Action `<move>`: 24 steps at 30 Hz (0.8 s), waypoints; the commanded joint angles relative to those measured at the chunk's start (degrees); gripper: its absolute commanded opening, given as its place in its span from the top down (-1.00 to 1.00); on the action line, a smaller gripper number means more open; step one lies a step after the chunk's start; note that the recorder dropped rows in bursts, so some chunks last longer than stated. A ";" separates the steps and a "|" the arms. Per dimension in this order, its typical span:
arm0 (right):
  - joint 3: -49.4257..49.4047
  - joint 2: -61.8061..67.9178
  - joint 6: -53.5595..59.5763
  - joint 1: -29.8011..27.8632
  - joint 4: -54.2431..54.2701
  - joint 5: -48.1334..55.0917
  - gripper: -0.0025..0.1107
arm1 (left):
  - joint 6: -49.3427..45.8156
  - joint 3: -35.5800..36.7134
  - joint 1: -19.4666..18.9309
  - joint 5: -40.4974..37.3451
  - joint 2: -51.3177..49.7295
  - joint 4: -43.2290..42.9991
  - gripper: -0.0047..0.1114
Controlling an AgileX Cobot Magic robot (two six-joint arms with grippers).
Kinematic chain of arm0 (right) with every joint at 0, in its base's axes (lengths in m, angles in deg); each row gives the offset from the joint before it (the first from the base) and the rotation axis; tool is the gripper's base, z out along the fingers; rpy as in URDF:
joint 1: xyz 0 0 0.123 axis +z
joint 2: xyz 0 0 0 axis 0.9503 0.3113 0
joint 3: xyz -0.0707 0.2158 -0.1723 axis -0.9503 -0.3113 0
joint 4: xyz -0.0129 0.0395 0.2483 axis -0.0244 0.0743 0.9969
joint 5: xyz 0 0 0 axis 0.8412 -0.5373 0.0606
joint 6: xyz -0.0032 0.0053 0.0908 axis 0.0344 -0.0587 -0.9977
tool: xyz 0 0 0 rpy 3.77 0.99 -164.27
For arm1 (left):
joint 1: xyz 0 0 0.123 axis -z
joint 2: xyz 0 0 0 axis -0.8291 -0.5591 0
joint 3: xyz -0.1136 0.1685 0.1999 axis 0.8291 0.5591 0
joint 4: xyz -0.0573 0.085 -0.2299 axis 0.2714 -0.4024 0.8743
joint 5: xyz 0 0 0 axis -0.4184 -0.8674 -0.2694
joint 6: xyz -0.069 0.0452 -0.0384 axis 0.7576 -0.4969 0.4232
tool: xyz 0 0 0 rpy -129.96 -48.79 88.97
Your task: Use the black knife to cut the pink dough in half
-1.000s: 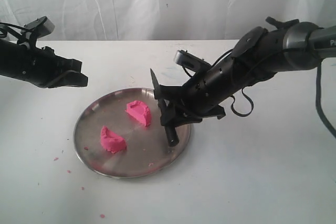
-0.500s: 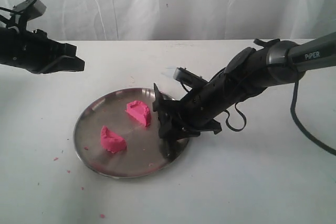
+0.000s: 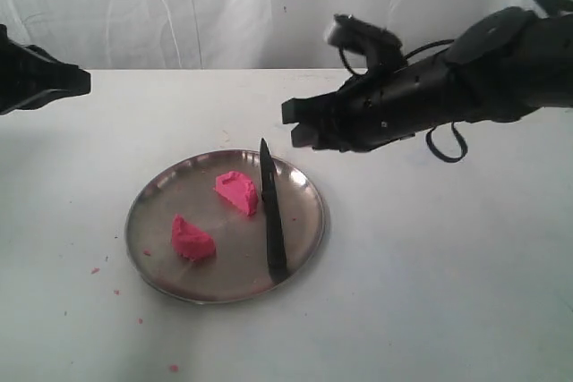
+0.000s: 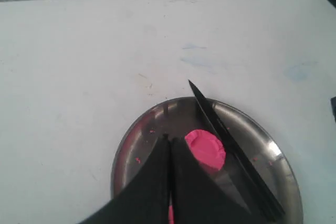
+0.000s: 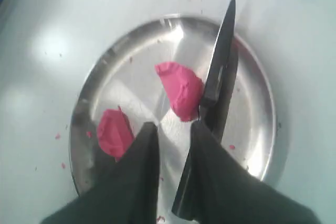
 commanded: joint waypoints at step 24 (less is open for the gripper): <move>-24.50 -56.25 7.82 -0.48 2.26 -6.71 0.96 | -7.57 20.31 -0.20 -0.82 31.66 10.33 0.92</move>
